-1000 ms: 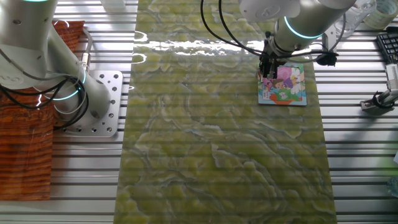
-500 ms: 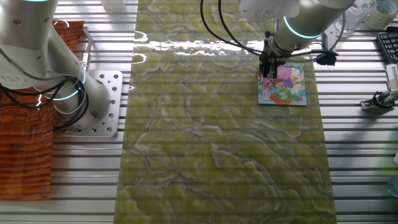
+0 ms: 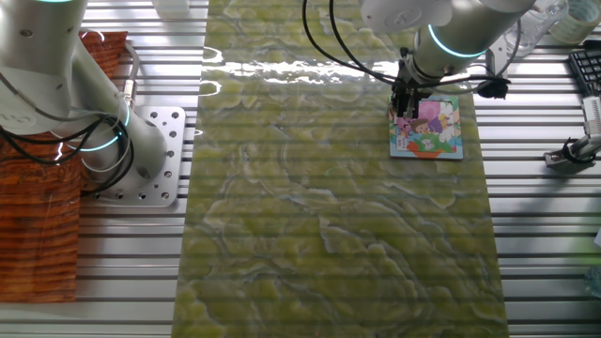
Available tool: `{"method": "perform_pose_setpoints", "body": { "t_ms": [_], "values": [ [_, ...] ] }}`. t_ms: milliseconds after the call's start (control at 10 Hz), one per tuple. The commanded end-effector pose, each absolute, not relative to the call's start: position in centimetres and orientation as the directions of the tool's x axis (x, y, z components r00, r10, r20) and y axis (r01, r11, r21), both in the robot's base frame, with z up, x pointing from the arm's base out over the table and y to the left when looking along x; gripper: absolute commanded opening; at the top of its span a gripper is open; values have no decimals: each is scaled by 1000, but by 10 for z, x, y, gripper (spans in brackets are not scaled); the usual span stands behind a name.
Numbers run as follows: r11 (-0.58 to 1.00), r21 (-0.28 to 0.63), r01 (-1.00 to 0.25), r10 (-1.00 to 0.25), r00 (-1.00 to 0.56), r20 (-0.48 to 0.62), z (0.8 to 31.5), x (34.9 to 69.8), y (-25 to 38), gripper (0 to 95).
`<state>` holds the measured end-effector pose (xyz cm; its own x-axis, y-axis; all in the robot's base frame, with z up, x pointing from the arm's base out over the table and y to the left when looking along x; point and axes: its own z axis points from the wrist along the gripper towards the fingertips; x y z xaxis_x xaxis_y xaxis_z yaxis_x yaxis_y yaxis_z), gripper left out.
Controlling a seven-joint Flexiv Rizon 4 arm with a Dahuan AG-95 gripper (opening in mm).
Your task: Assemble one piece of a puzzle
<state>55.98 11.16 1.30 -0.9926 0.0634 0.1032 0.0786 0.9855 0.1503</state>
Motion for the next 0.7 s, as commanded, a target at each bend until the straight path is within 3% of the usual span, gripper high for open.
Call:
{"method": "perform_pose_setpoints", "body": {
  "t_ms": [100,700],
  "values": [
    [985,151,78,63,-993,103,12,560,112,0],
    [985,152,86,68,-991,117,14,560,113,0]
  ]
}}
